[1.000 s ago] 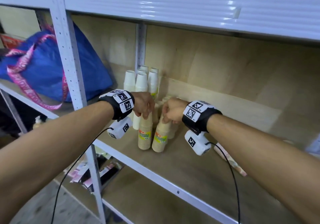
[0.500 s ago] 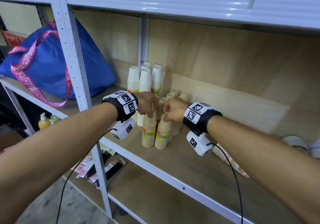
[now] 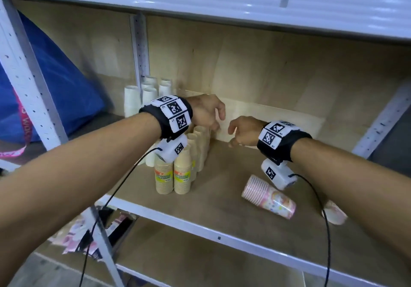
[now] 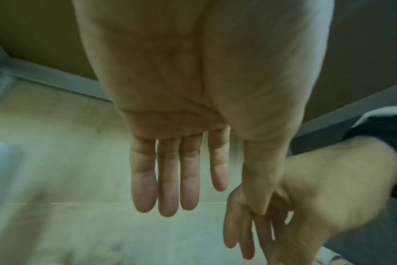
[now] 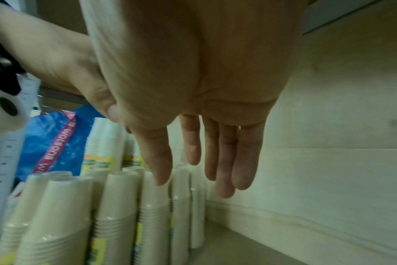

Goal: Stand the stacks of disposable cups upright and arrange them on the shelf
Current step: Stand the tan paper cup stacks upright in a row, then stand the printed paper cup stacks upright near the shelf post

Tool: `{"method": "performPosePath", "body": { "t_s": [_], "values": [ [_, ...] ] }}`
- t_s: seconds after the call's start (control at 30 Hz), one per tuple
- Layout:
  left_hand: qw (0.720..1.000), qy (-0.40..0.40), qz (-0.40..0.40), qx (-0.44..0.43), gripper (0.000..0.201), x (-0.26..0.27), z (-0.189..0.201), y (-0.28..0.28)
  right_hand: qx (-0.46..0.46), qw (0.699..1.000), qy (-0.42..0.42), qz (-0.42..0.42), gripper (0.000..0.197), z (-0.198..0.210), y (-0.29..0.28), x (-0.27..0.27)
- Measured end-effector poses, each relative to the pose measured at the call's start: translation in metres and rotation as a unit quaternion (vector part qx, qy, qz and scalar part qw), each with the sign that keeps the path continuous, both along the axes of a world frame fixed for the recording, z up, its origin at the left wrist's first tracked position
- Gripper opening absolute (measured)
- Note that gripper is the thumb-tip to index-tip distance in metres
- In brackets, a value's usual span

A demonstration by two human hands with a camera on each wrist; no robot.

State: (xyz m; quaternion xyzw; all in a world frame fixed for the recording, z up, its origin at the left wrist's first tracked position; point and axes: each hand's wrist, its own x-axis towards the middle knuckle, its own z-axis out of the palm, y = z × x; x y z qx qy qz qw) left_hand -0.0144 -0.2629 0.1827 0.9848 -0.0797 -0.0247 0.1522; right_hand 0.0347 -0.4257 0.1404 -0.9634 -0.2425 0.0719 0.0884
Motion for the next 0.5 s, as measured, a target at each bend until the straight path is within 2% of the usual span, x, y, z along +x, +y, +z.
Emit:
{"method": "performPosePath", "body": {
  "t_s": [0.23, 0.3, 0.43, 0.47, 0.5],
  "values": [
    [0.99, 0.064, -0.127, -0.006, 0.048, 0.017, -0.036, -0.086, -0.085, 0.988, 0.008, -0.131, 0.047, -0.021, -0.096, 0.011],
    [0.983, 0.088, -0.163, -0.001, 0.057, 0.016, -0.053, -0.108, -0.102, 0.981, 0.019, -0.163, 0.042, -0.029, -0.127, 0.01],
    [0.965, 0.142, -0.221, 0.01, 0.073, 0.012, -0.092, -0.144, -0.122, 0.966, 0.035, -0.225, 0.021, -0.049, -0.185, 0.004],
    [0.961, 0.144, -0.235, 0.018, 0.075, 0.01, -0.1, -0.15, -0.131, 0.96, 0.033, -0.247, 0.023, -0.055, -0.199, 0.002],
    [0.958, 0.145, -0.247, 0.025, 0.076, 0.009, -0.106, -0.156, -0.136, 0.955, 0.03, -0.263, 0.034, -0.066, -0.218, 0.008]
  ]
}}
